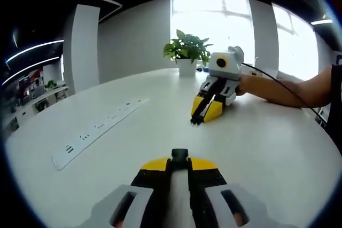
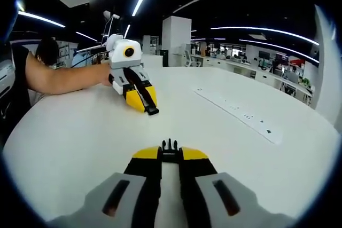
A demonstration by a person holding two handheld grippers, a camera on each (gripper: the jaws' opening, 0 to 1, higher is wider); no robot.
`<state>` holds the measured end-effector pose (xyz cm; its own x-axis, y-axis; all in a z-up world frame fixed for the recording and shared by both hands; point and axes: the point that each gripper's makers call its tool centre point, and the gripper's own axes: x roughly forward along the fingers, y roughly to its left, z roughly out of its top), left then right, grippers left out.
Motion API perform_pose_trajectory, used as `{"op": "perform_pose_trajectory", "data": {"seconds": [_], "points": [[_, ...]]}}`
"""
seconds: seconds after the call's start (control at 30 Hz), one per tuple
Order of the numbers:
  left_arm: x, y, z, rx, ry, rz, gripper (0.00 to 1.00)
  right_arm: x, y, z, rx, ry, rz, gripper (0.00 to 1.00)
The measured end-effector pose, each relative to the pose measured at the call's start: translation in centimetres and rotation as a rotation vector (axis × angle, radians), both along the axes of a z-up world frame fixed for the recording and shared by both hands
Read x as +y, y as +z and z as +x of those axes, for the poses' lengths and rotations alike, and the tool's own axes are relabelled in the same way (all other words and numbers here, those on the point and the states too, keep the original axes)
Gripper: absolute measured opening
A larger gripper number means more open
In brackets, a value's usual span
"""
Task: Snap the two parts of the plastic buckle together until the buckle closes and remains connected.
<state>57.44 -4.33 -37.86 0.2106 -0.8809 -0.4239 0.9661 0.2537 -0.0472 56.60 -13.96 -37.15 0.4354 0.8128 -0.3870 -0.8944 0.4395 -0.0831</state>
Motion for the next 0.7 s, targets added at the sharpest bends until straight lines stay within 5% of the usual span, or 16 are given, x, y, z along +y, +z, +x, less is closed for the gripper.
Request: {"op": "perform_pose_trajectory", "data": {"seconds": [0.4, 0.7], "points": [[0.1, 1.2, -0.2, 0.024, 0.003, -0.032, 0.11, 0.0, 0.2, -0.1, 0.01, 0.004, -0.004, 0.12], [0.7, 2.5, 0.5, 0.015, 0.029, -0.044, 0.11, 0.3, 2.7, 0.2, -0.021, -0.033, 0.026, 0.12]]}}
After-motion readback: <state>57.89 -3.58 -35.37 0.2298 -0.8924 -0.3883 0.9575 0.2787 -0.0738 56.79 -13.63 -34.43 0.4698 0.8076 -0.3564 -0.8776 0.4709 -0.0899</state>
